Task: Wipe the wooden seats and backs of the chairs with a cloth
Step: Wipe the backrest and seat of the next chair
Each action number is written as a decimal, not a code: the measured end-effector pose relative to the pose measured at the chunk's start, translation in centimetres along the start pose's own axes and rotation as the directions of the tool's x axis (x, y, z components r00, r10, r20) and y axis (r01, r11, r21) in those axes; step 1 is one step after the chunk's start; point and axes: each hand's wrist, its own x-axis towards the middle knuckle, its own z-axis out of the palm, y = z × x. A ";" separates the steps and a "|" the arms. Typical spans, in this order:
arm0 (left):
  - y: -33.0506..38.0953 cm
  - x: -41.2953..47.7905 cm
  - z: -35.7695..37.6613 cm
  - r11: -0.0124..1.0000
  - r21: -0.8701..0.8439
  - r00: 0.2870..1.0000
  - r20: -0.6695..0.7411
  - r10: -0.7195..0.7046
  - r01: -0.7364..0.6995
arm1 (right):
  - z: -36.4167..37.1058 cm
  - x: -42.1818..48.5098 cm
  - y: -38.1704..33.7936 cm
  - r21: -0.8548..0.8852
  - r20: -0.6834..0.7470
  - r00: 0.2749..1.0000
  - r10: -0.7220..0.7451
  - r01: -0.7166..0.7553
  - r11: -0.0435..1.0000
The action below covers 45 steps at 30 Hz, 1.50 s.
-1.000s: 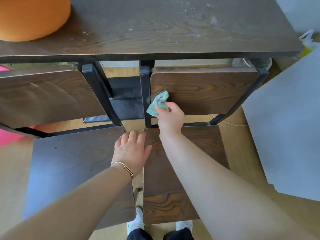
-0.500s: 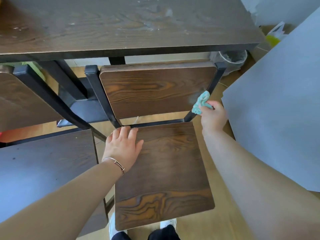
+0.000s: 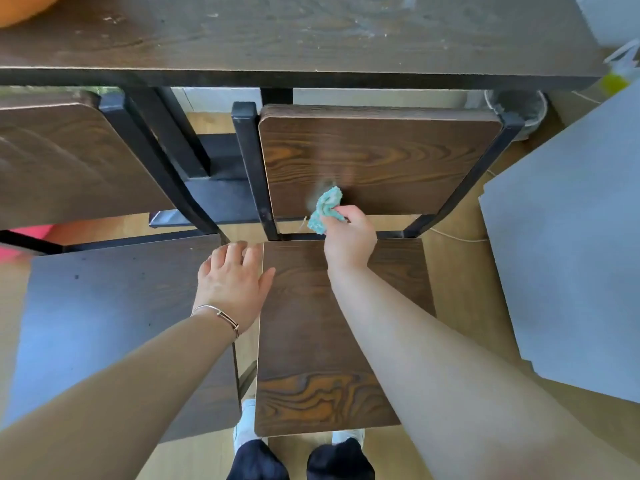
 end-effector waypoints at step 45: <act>7.5 1.9 8.2 0.995 -0.029 0.987 0.126 0.097 -0.094 | -11.3 11.9 10.7 -0.151 0.086 0.988 0.132 -0.118 0.981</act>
